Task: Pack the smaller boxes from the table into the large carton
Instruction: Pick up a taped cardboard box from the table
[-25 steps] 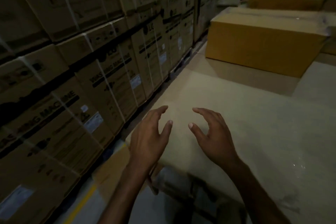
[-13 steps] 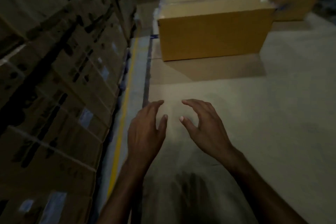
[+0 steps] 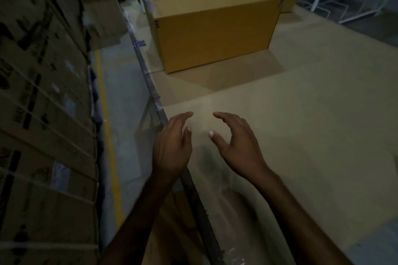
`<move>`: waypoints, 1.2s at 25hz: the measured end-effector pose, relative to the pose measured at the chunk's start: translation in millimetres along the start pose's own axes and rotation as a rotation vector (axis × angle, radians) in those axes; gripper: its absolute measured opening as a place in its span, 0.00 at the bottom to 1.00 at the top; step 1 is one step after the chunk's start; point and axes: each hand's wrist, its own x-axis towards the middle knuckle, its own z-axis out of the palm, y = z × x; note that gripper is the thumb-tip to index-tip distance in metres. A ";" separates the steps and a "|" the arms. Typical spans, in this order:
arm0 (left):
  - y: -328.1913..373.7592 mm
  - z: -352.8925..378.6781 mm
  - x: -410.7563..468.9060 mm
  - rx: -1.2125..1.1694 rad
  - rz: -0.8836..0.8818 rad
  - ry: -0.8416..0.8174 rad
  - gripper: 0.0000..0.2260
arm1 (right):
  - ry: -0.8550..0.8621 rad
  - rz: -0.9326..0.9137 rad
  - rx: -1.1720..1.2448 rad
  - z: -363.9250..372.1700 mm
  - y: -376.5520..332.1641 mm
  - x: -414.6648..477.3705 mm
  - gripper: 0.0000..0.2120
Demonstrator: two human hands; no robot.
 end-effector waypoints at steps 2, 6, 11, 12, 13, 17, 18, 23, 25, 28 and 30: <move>-1.3 -6.3 10.9 -0.088 -0.030 0.006 0.17 | 0.031 0.018 -0.002 -1.1 -6.2 9.8 0.22; -12.5 -17.5 77.7 -0.234 -0.057 0.020 0.17 | 0.067 0.036 -0.029 -3.2 -25.2 63.0 0.23; -67.1 -16.6 260.8 -0.448 -0.052 0.188 0.17 | 0.113 0.064 -0.070 30.8 -34.8 190.4 0.26; -81.9 -15.0 302.2 -0.497 -0.060 0.202 0.18 | 0.142 0.092 -0.047 42.5 -36.8 221.5 0.27; -97.8 -14.5 342.9 -0.532 -0.078 0.220 0.20 | 0.169 0.130 -0.011 54.0 -39.9 253.0 0.28; -154.8 -19.9 495.0 -0.455 -0.119 0.281 0.26 | 0.254 0.323 0.179 95.2 -62.4 377.6 0.37; -164.8 -20.2 524.5 -0.384 -0.117 0.277 0.26 | 0.293 0.371 0.232 104.2 -68.0 404.1 0.39; -211.2 3.2 611.2 -0.377 -0.213 -0.024 0.35 | 0.388 0.633 0.342 149.0 -81.5 491.2 0.47; -229.4 8.4 636.6 -0.408 -0.249 -0.070 0.39 | 0.415 0.685 0.318 157.2 -75.3 498.3 0.50; -257.8 6.5 691.3 -0.433 -0.338 0.019 0.43 | 0.506 0.708 0.411 160.0 -59.0 497.0 0.58; -281.0 13.0 729.3 -0.561 -0.418 0.013 0.47 | 0.524 0.728 0.480 166.2 -50.3 498.0 0.63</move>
